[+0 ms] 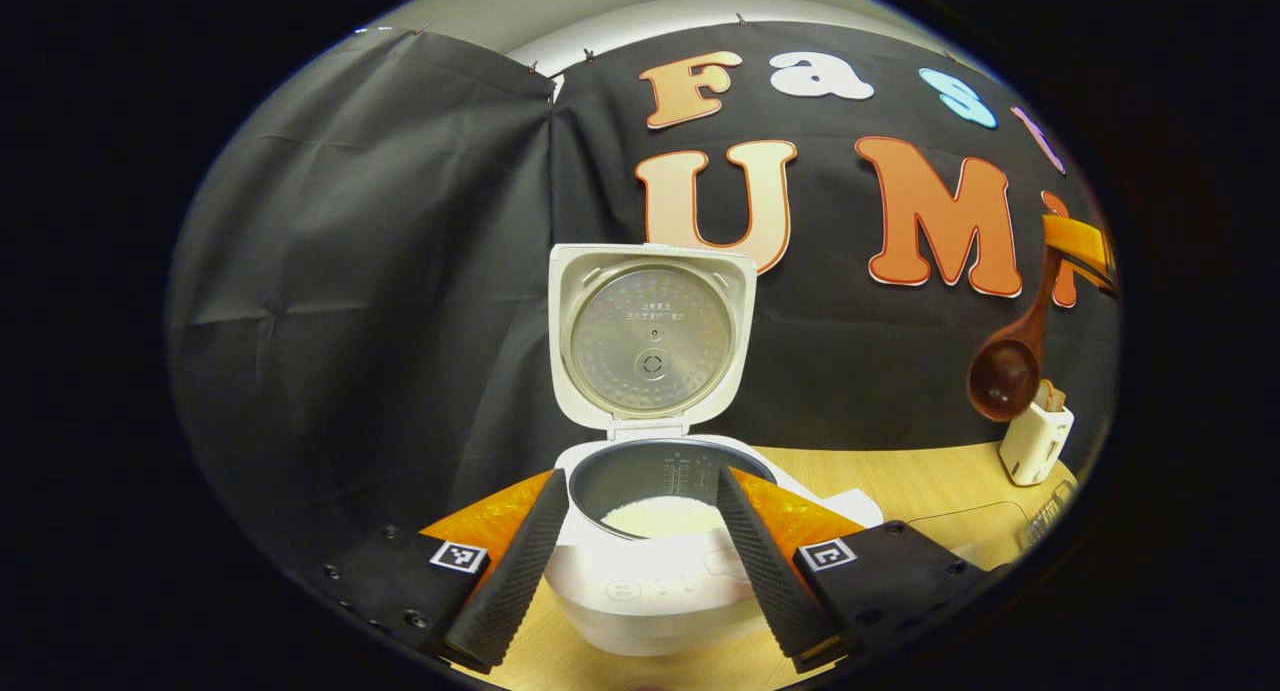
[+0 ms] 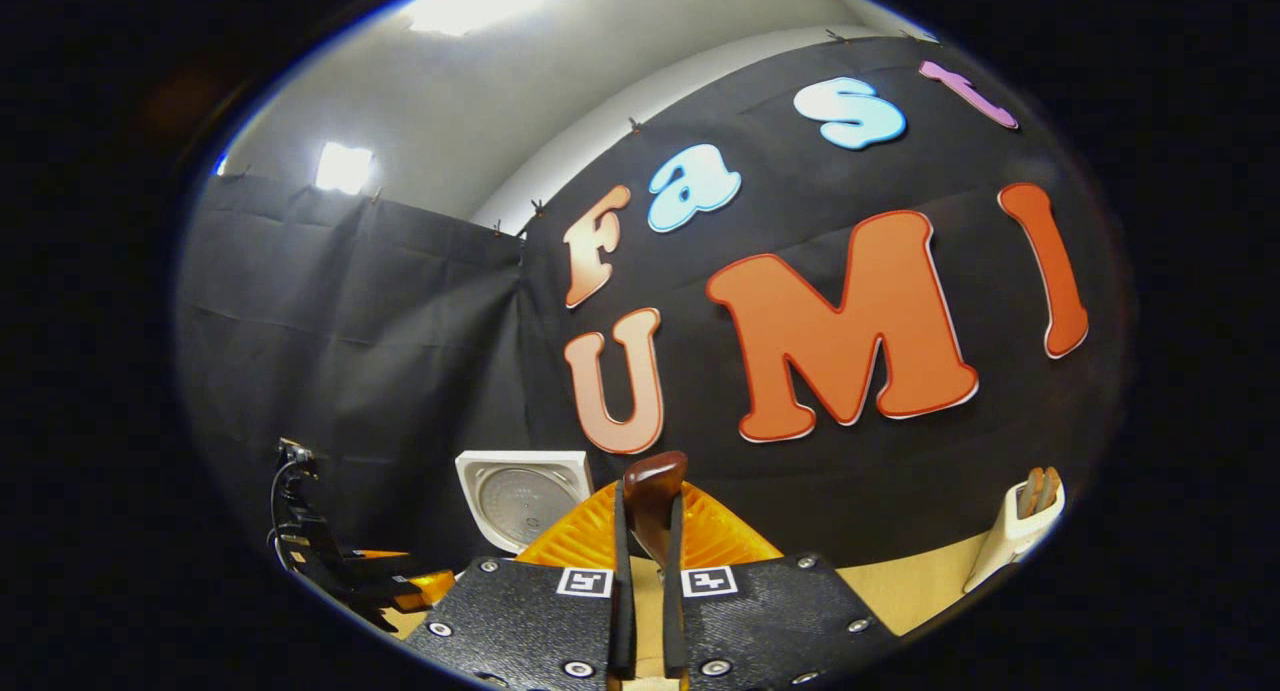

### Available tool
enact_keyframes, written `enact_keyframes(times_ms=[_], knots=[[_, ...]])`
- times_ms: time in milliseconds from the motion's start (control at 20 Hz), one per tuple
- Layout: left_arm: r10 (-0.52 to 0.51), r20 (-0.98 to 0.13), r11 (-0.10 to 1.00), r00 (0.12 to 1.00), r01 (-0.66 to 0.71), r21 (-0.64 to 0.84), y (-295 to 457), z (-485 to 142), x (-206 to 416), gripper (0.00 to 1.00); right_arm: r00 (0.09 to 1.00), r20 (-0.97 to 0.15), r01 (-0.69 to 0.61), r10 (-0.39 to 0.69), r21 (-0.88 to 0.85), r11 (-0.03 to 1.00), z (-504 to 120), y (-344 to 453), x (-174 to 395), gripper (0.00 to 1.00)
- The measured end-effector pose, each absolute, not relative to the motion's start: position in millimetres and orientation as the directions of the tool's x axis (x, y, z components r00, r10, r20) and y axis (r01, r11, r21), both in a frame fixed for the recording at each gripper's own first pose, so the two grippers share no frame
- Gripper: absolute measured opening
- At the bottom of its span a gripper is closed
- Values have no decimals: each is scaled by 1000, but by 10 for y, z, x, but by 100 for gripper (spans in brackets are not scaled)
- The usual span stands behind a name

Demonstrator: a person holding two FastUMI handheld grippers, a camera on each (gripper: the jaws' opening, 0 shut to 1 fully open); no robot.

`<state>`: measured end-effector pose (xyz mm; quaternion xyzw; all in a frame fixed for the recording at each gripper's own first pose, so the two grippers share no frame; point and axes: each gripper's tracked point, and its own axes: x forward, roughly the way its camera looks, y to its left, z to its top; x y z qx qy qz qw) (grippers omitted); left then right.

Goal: Close the left gripper, press the button to open the rice cooker; take a wooden spoon from the chopstick holder with the right hand, scoop a spoonful of rice and pour it into the rice cooker, then put the wooden spoon back into the chopstick holder.

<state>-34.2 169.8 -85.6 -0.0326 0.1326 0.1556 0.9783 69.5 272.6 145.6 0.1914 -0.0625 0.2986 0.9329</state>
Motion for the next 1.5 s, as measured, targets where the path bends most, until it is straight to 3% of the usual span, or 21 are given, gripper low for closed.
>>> enact_keyframes(times_ms=[500, 900, 1500], knots=[[262, -300, 955, 917, -292, -57, 1503, -926, -338, 97, 959, 82, -279, 273, 468, 839, 969, 1187, 722, 10], [262, -345, 953, 901, -299, -58, 1484, -1102, -362, 97, 995, -87, 9, 46, 549, 836, 181, 40, 681, 11], [237, -370, 955, 898, -285, -80, 1298, -1161, -261, 97, 954, -296, 186, 40, 692, 697, -848, -152, 512, 11]])
